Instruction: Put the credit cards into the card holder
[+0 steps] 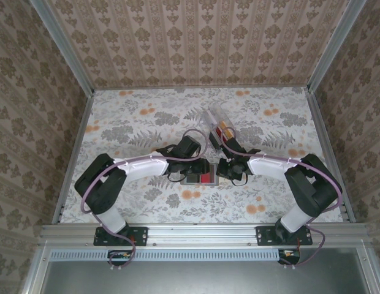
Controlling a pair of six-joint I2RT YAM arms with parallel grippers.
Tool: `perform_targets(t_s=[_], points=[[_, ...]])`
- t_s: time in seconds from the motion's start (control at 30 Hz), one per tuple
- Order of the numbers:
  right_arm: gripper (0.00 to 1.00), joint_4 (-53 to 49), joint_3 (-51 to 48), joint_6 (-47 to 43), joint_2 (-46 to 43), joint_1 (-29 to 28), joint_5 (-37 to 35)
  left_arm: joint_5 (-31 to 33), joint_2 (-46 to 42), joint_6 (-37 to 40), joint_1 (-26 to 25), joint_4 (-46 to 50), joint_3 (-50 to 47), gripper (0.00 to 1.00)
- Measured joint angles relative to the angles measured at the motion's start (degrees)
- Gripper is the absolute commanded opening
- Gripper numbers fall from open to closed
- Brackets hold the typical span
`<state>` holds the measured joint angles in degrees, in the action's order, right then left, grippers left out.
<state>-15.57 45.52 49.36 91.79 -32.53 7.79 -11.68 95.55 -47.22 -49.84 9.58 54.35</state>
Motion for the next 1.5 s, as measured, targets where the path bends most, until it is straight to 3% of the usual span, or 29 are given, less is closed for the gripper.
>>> perform_targets(t_s=[0.23, 0.5, 0.97, 1.5], points=[[0.33, -7.06, 3.08, -3.19, -3.78, 0.44, -0.96, 1.75, -1.62, 0.55, 0.0, 0.79, -0.79, 0.52], [0.34, -16.98, 16.63, -13.27, -7.23, 1.64, -9.6, 5.49, -8.24, 1.81, 1.29, 1.05, -2.51, 0.58], [0.26, -27.91, 42.42, -29.51, 13.77, 1.75, -20.31, 8.35, -17.64, 1.92, 8.17, 0.2, -9.03, 0.64], [0.25, -32.33, 49.64, -33.16, 22.95, 1.75, -22.49, 8.44, -19.56, 1.77, 10.95, -0.2, -11.58, 0.65]])
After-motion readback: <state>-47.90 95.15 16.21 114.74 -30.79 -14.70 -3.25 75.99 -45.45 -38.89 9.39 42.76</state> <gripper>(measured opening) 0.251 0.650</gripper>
